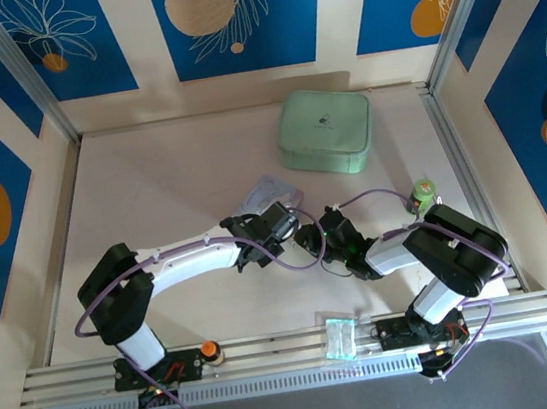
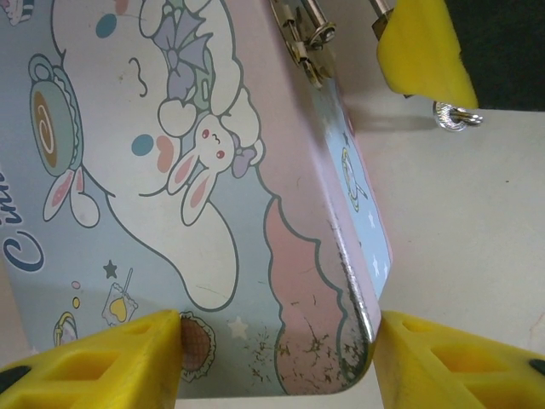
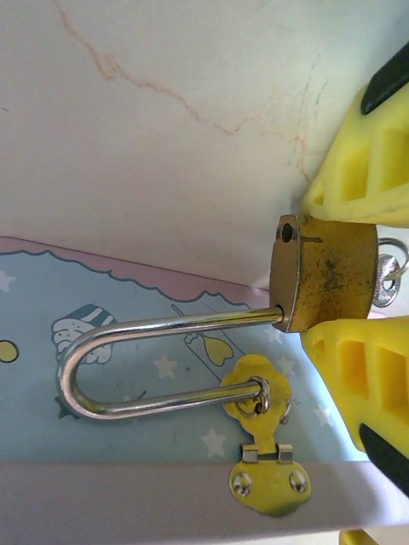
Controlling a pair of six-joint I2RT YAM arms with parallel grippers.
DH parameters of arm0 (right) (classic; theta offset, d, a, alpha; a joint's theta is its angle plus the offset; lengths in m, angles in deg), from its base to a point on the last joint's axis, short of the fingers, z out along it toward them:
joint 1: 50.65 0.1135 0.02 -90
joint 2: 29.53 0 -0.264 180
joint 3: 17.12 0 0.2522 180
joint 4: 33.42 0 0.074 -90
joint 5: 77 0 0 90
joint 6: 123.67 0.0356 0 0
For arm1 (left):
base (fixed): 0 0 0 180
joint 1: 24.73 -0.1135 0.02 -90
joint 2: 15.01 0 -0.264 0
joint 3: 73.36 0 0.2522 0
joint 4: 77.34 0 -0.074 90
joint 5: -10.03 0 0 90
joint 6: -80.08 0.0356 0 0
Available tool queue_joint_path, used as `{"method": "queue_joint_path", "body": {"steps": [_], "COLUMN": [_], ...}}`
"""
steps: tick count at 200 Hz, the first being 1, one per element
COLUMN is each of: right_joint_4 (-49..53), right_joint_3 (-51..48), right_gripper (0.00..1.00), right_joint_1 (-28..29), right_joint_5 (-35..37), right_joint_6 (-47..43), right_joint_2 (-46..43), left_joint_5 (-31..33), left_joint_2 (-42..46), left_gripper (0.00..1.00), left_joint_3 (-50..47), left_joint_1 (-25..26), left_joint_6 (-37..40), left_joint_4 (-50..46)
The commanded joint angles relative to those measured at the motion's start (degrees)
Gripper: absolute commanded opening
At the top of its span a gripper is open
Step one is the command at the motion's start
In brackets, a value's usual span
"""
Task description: Unlock the padlock with the key
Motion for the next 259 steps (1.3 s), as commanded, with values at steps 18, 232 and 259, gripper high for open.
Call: {"method": "queue_joint_path", "body": {"steps": [18,232,259], "right_joint_4": [9.01,37.80,39.16], "right_joint_3": [-2.67,13.53,19.41], "right_gripper": [0.00,0.55,0.56], "right_joint_1": [-0.57,2.75,3.28], "right_joint_5": [3.52,9.30,8.65], "right_joint_6": [-0.50,-19.45,-20.96], "right_joint_2": [-2.57,-9.04,-2.46], "left_joint_5": [-1.00,8.44,9.64], "left_joint_2": [-1.71,2.64,1.37], "left_gripper": [0.59,0.82,0.85], "left_joint_3": [-1.23,-0.77,-0.91], "left_joint_1": [0.01,-5.14,-7.66], "left_joint_6": [-2.20,-12.28,-15.53], "left_joint_4": [-6.43,3.25,3.03]}}
